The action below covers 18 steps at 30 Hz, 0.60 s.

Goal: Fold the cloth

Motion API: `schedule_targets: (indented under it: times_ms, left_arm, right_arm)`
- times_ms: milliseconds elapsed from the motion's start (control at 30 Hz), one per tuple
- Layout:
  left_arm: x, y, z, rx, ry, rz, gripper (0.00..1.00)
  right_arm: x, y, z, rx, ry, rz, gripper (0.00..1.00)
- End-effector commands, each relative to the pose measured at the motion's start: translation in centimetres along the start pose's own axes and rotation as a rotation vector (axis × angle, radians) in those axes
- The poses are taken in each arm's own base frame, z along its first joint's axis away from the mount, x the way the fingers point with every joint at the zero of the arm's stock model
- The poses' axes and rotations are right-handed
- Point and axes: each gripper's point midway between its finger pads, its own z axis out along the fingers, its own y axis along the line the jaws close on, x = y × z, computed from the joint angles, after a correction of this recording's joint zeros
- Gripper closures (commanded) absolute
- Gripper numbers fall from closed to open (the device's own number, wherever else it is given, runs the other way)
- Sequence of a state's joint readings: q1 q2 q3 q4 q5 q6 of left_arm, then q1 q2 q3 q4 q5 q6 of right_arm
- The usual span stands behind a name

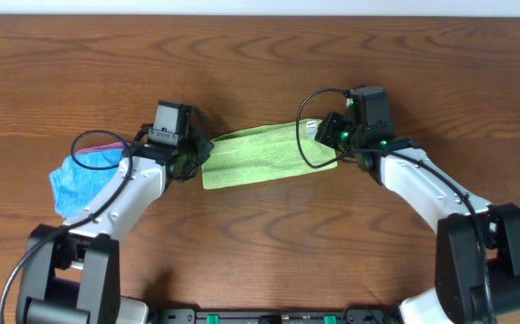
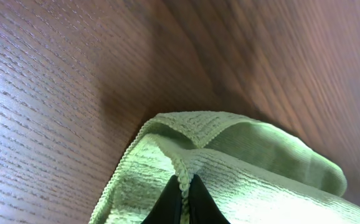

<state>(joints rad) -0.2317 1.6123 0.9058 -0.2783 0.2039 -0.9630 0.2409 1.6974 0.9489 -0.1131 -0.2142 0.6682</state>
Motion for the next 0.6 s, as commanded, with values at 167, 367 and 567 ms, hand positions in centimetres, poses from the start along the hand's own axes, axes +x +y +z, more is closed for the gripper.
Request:
schedule_targets:
  times_ms: [167, 367, 567]
  left_arm:
    - [-1.1, 0.1, 1.1, -0.021, -0.024, 0.016, 0.94]
    - [-1.5, -0.5, 1.1, 0.003, -0.04, 0.02, 0.94]
    - [-1.6, -0.4, 1.1, -0.002, -0.047, 0.021, 0.94]
  right_arm:
    - [-1.8, -0.7, -0.1, 0.073, -0.081, -0.072, 0.99]
    - [-2.8, -0.9, 0.2, 0.083, -0.122, -0.102, 0.99]
    - [-2.3, -1.4, 2.0, 0.078, -0.105, -0.1, 0.99]
